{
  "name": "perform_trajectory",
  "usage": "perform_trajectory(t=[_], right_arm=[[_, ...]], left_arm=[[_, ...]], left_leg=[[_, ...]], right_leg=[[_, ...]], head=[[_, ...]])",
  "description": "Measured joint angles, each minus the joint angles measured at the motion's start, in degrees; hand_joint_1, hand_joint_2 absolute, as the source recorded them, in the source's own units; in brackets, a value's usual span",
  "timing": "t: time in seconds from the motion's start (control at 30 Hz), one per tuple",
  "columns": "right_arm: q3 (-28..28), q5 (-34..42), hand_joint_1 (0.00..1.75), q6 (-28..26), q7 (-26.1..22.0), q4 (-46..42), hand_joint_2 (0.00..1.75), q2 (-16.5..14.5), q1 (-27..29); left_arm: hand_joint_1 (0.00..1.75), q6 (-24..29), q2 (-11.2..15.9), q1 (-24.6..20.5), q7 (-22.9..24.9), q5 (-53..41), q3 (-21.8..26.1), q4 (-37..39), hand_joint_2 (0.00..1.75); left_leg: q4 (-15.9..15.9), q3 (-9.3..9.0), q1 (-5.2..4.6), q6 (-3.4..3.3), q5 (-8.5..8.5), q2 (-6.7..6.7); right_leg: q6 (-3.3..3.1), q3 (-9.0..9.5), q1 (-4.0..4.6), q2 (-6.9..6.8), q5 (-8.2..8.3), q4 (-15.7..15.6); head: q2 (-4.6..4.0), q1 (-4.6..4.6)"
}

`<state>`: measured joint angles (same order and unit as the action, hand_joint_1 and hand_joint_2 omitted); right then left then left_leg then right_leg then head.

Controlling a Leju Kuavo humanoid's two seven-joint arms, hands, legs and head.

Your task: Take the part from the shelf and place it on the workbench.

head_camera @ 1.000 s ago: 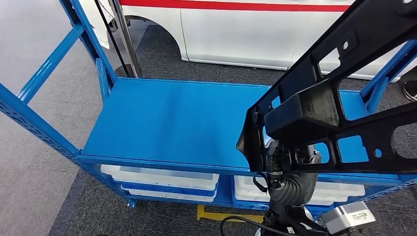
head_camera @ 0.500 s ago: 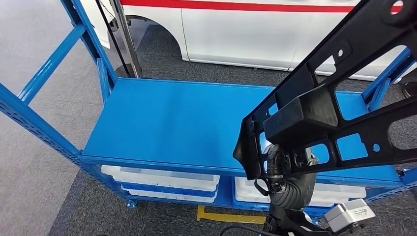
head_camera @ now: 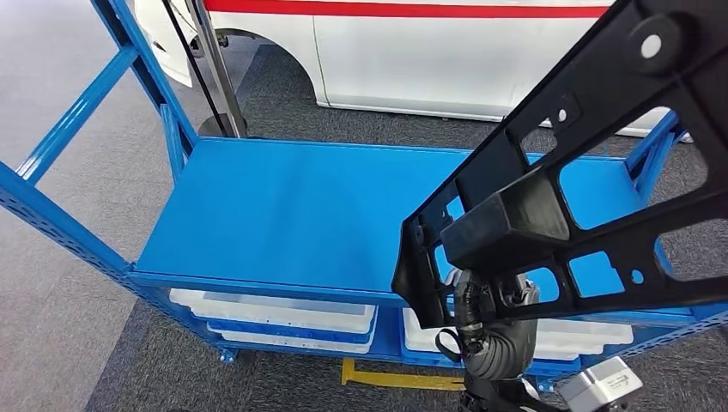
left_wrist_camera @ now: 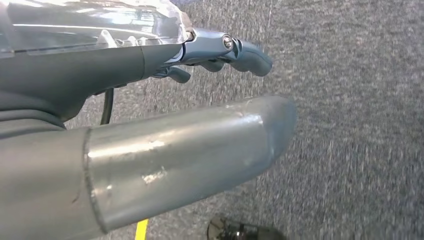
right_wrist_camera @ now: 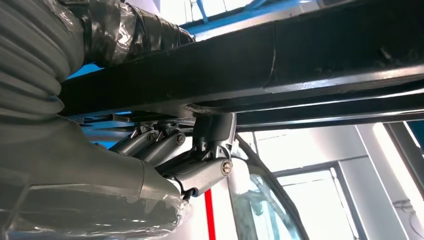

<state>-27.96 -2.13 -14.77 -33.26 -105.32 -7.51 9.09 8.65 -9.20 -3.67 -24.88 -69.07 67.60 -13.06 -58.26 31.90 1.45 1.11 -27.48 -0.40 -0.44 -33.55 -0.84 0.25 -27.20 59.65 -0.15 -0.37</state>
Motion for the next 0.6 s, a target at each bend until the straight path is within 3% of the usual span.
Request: perform_trajectory(t=[0.07,0.13,0.2,0.23,0.37,0.4,0.5,0.53,0.6], right_arm=[[-0.01,-0.59,1.75,0.80,-1.81,0.20,1.75,0.02,0.64],[-0.07,-0.98,1.75,1.57,-3.06,0.41,1.75,0.07,1.39],[-0.12,-1.00,1.75,2.02,-3.68,0.64,1.75,0.16,2.20],[-0.13,-0.97,1.75,2.14,-3.89,0.73,1.75,0.21,2.53],[-0.13,-0.89,1.75,2.29,-4.36,0.80,1.75,0.31,3.13],[-0.13,-0.84,1.75,2.34,-4.43,0.80,1.75,0.37,3.24],[-0.12,-0.42,1.75,2.54,-4.65,0.76,1.75,0.61,3.77],[-0.12,-0.21,1.75,2.64,-4.74,0.72,1.75,0.72,3.99],[-0.10,0.14,1.75,2.97,-4.87,0.64,1.75,0.98,4.39]], left_arm=[[0.00,-0.08,-0.11,-0.02,0.15,-0.06,0.04,0.01,0.00],[0.00,-0.11,-0.19,-0.03,0.37,-0.14,0.05,0.01,0.00],[0.00,-0.14,-0.20,-0.01,0.50,-0.17,0.07,0.01,0.00],[0.00,-0.17,-0.20,-0.01,0.54,-0.19,0.08,0.01,0.00],[0.00,-0.27,-0.19,-0.35,0.72,-0.21,0.09,0.00,0.00],[0.00,-0.29,-0.19,-0.45,0.78,-0.21,0.10,-0.01,0.00],[0.00,-0.47,-0.27,-0.38,0.96,-0.23,0.14,0.01,0.00],[0.00,-0.54,-0.33,-0.37,1.00,-0.25,0.17,0.01,0.00],[0.00,-0.62,-0.44,-0.43,1.03,-0.28,0.32,0.02,0.00]], left_leg=[[-3.11,1.23,0.15,0.34,-2.82,0.11],[-10.17,3.84,0.15,0.38,-7.32,0.18],[-15.25,5.26,0.08,0.27,-9.52,0.18],[-14.85,4.53,0.01,0.09,-9.04,0.18],[-0.60,-4.21,-0.82,-1.42,-3.90,0.32],[0.75,-4.81,-1.05,-1.57,-3.60,0.36],[1.50,-4.38,-1.13,-1.92,-2.29,0.49],[1.79,-4.04,-0.97,-2.25,-1.58,0.65],[2.15,-2.91,-0.70,-2.81,-0.23,1.01]], right_leg=[[-0.91,-0.33,-0.07,-0.16,0.49,-0.31],[-1.53,-0.95,0.19,-0.34,0.93,-0.27],[-1.84,-1.71,0.58,-0.46,1.38,-0.13],[-1.90,-2.08,0.77,-0.48,1.62,-0.03],[-1.44,-3.06,1.28,-0.46,2.67,0.37],[-1.13,-3.15,1.25,-0.52,2.96,0.38],[-0.10,-3.37,1.06,-0.57,3.75,0.14],[0.21,-3.73,1.03,-0.48,2.84,0.69],[0.78,-5.18,0.78,-0.29,-1.75,4.73]], head=[[0.00,-0.01],[0.00,-0.01],[0.00,-0.01],[0.00,-0.01],[0.00,0.00],[0.00,0.01],[0.00,0.01],[0.00,0.03],[0.00,0.07]])
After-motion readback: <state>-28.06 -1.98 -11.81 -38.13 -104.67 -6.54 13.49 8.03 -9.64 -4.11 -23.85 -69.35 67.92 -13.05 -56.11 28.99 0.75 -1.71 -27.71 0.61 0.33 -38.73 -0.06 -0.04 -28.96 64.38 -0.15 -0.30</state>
